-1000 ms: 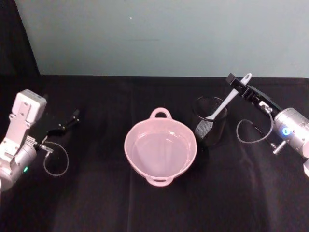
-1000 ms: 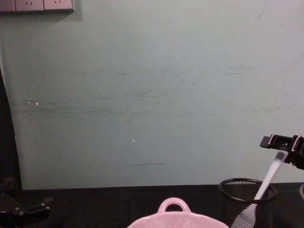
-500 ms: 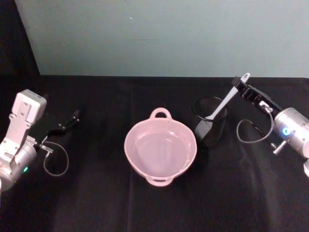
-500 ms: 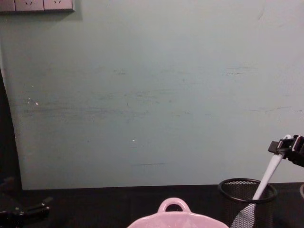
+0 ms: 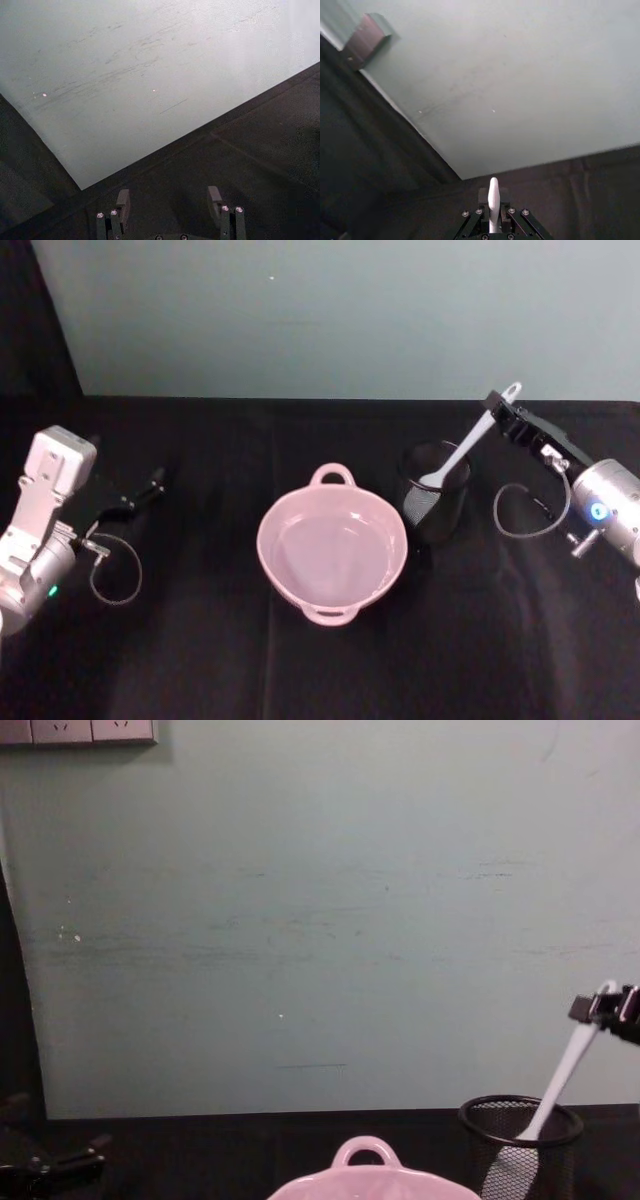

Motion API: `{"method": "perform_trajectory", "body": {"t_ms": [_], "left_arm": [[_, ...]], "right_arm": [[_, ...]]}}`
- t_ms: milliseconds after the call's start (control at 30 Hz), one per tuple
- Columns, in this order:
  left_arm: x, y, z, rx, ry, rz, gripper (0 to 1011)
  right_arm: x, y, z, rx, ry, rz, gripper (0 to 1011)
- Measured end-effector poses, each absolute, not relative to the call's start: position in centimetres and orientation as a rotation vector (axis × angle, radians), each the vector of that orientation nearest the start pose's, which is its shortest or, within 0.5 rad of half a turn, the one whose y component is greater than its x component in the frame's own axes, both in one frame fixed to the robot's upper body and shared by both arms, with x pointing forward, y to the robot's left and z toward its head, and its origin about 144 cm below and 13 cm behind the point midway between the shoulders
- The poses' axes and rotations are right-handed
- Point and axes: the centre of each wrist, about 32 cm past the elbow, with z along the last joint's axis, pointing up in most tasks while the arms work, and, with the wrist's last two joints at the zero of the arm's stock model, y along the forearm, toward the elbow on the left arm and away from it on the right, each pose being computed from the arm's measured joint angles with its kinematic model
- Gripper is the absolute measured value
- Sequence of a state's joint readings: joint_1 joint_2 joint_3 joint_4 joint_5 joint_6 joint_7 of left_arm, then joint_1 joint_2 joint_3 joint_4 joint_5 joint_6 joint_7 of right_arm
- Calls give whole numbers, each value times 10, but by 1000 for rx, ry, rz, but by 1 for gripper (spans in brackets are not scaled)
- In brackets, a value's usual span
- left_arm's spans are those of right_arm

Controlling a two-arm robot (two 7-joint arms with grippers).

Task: Use the one hand to pick up the spoon and stir the clear water in the bowl.

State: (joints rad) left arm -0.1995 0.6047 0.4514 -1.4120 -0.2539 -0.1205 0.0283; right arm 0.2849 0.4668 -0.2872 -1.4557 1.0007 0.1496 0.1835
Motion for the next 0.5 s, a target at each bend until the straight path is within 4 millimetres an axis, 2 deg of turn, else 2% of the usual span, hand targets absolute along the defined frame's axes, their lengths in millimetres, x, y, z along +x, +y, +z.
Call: {"method": "perform_trajectory", "body": {"t_ms": [33, 233, 500], "left_arm": [[489, 310, 1140, 305, -285, 1248, 1011], [489, 310, 1140, 304, -285, 1248, 1011], [489, 310, 1140, 305, -285, 1248, 1011]], "right_arm": [[526, -295, 1200, 281, 436, -1113, 120], [511, -293, 1229, 228, 258, -1069, 119], [490, -295, 1278, 195, 47, -978, 119]]}}
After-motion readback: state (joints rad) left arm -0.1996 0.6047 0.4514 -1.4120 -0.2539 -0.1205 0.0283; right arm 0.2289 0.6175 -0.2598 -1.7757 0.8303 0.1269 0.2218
